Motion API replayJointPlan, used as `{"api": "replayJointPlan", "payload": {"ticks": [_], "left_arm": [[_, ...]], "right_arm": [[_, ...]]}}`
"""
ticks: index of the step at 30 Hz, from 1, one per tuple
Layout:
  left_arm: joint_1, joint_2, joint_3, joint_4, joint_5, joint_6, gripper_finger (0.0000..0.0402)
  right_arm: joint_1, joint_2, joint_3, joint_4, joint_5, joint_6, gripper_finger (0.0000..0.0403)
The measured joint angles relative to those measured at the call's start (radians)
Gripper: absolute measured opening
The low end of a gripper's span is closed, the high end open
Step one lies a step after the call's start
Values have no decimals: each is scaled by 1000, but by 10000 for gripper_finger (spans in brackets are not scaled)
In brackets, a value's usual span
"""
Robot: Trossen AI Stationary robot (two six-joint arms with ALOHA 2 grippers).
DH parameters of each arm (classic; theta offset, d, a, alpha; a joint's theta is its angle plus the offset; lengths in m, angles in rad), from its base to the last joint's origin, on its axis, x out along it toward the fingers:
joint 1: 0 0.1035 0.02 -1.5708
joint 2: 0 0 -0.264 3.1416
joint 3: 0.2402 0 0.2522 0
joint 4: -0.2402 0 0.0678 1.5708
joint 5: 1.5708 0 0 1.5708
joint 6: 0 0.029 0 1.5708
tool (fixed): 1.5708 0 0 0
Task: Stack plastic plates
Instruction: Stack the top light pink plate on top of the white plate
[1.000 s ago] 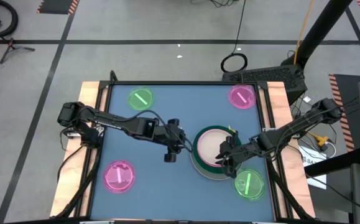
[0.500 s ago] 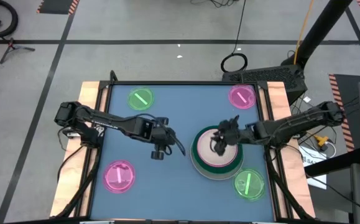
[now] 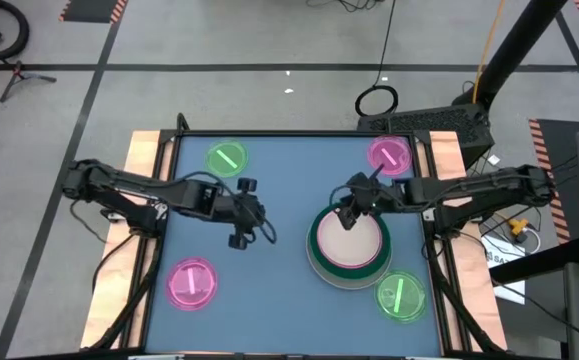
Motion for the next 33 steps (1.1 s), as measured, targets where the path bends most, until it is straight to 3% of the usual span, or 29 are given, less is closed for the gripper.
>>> {"api": "replayJointPlan", "payload": {"ticks": [7,13,18,33], "left_arm": [[65,-142,-160,171,-17,103,157],[145,-236,-232,230,-20,61,157],[168,-240,-249,189,-19,-6,157],[176,-237,-249,150,-22,4,157]], "right_arm": [[-145,109,140,-115,-1,-80,105],[-292,273,314,-362,-1,-213,105],[-409,398,410,-527,-1,-316,105],[-792,622,422,-558,-70,-533,107]]}}
